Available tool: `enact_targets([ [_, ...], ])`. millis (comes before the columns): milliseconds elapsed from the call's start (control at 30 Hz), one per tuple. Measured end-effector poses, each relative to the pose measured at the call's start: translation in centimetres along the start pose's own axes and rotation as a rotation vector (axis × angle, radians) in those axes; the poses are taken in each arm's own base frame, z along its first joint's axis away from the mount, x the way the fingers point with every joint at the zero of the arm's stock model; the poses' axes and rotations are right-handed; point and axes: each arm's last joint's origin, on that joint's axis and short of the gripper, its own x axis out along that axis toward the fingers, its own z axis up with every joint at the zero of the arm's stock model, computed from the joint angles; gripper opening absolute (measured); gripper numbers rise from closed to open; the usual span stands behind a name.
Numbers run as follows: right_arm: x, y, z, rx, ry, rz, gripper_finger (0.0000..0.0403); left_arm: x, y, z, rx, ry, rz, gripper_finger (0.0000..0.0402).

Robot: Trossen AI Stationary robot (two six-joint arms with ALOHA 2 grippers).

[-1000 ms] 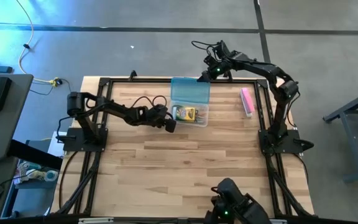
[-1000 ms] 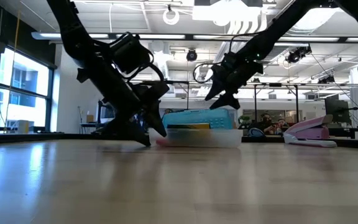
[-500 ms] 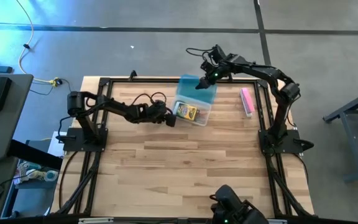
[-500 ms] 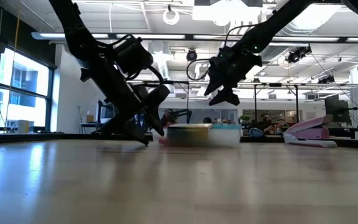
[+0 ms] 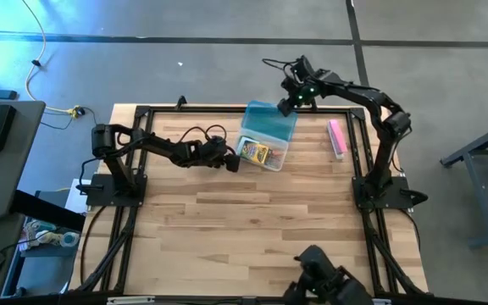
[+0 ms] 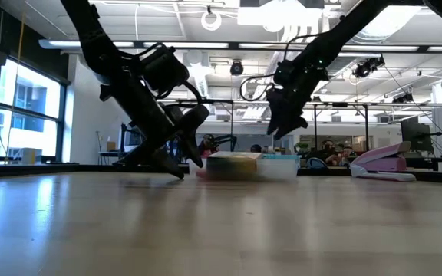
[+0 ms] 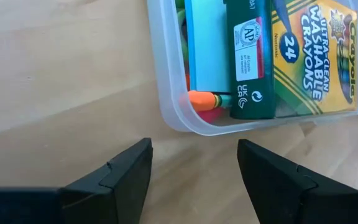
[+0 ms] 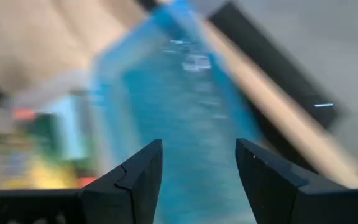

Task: Pack school essentials
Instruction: Close the supply box

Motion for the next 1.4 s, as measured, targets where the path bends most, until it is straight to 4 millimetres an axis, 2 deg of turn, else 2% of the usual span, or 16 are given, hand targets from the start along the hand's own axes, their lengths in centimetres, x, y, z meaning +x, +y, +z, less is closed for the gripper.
enact_targets([
  [100,-0.4,-1.2,-0.2,-0.076,0.016,-0.09,0.0193,0.0,0.0,0.0,0.0,0.0,0.0,0.0225],
  [267,-0.4,-2.2,-0.9,-0.123,0.035,-0.086,0.0193,0.0,0.1,0.1,-0.002,-0.002,0.002,0.0225],
  [500,1.9,-2.9,-2.7,-0.143,0.113,-0.078,0.0193,0.0,0.1,0.1,-0.002,-0.004,0.005,0.0225],
  [667,2.9,-3.5,-3.0,-0.142,0.135,-0.138,0.019,0.0,0.1,0.1,-0.002,-0.004,0.005,0.0225],
  [1000,3.2,-3.8,-2.8,-0.152,0.118,-0.171,0.0126,0.0,0.1,0.1,-0.002,-0.005,0.006,0.0225],
  [1200,4.1,-4.1,-3.3,-0.143,0.157,-0.189,0.0071,0.1,0.1,0.1,-0.004,-0.019,0.008,0.0225],
  [1400,4.3,-3.2,-3.0,-0.187,0.177,-0.176,0.0024,0.8,0.1,-0.1,-0.028,-0.013,-0.014,0.0225],
])
